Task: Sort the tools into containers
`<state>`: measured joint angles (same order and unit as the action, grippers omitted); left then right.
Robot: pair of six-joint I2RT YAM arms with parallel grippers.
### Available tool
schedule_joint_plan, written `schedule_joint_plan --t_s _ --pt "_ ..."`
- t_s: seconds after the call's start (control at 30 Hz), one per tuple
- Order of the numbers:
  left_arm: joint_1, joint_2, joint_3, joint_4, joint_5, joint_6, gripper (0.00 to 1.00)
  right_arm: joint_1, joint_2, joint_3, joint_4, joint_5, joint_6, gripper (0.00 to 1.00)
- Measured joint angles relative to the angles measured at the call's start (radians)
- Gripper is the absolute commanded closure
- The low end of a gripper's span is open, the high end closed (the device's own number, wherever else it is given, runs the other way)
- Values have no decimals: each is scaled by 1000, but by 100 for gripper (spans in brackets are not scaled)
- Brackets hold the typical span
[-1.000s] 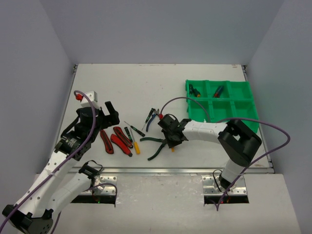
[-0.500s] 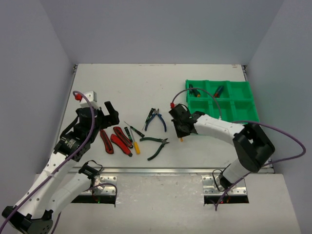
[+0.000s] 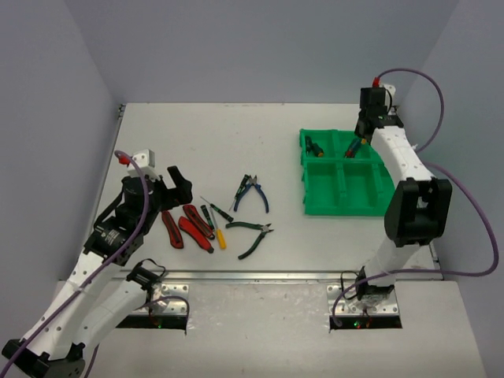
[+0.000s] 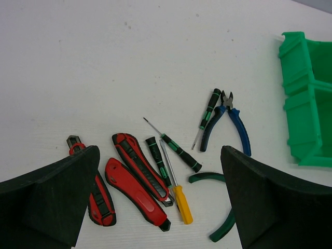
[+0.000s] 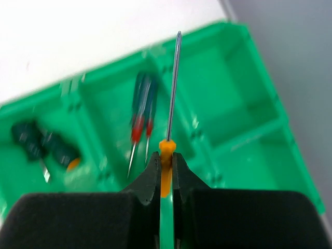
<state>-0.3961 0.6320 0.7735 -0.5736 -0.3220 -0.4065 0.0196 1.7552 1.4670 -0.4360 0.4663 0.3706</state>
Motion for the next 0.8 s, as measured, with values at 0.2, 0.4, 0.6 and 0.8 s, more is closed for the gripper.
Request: schedule_joint_plan --t_s 0.2,0.4,0.6,0.8 --pt "-9 -35 -3 5 15 2 0 -88 243 249 -8 106 -138 96" --pt "-23 -56 -3 9 28 6 0 -125 326 268 -33 127 -172 85" --pt "-27 -62 -3 14 29 6 0 -134 372 282 -66 116 -170 67" --pt "-28 -56 -3 14 28 6 0 -134 374 295 -111 98 -161 43"
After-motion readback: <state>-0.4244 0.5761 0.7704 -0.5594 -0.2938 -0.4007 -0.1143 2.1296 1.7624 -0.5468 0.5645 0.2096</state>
